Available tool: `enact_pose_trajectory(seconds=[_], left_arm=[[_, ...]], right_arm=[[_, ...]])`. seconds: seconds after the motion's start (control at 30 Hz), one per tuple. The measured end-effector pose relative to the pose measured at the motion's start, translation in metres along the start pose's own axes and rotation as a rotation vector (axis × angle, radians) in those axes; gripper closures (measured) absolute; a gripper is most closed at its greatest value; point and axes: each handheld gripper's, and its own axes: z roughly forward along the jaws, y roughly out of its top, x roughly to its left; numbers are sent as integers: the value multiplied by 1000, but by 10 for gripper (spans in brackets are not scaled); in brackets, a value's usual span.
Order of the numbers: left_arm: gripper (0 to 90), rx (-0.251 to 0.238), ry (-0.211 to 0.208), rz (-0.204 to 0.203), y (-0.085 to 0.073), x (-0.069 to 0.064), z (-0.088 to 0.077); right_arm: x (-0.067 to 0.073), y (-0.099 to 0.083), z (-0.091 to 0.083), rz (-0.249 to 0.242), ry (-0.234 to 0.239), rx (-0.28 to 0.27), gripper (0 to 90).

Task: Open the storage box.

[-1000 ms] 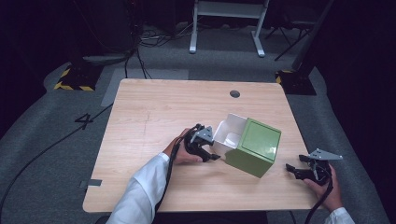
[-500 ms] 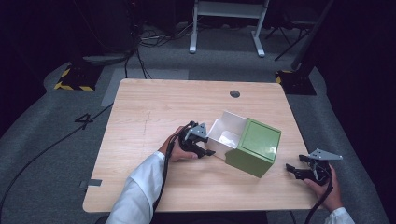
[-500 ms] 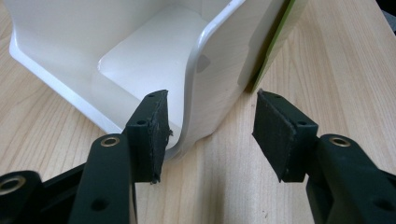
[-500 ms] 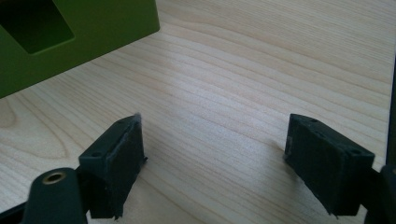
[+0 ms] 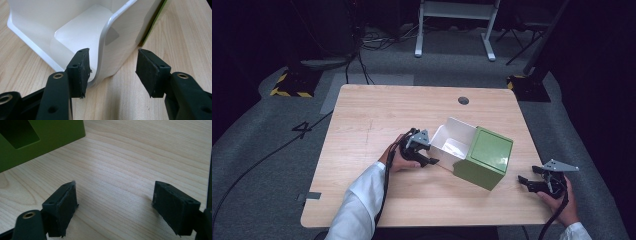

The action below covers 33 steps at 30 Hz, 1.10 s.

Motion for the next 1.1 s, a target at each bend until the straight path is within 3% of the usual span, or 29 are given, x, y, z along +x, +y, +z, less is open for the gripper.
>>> enact_pose_trajectory(seconds=[0.4, 0.63, 0.9, 0.93, 1.1], left_arm=[[399, -3, 22, 5, 1, -1, -7], [303, -9, 33, 2, 1, -3, -14], [184, -21, 98, 12, 5, -10, -25], [175, -17, 123, 14, 6, -11, -30], [169, -12, 163, 19, 4, -15, -40]], right_arm=[[0, 0, 0, 0, 0, 0, 198], [0, 0, 0, 0, 0, 0, 198], [0, 0, 0, 0, 0, 0, 198], [0, 0, 0, 0, 0, 0, 198], [0, 0, 0, 0, 0, 0, 198]])
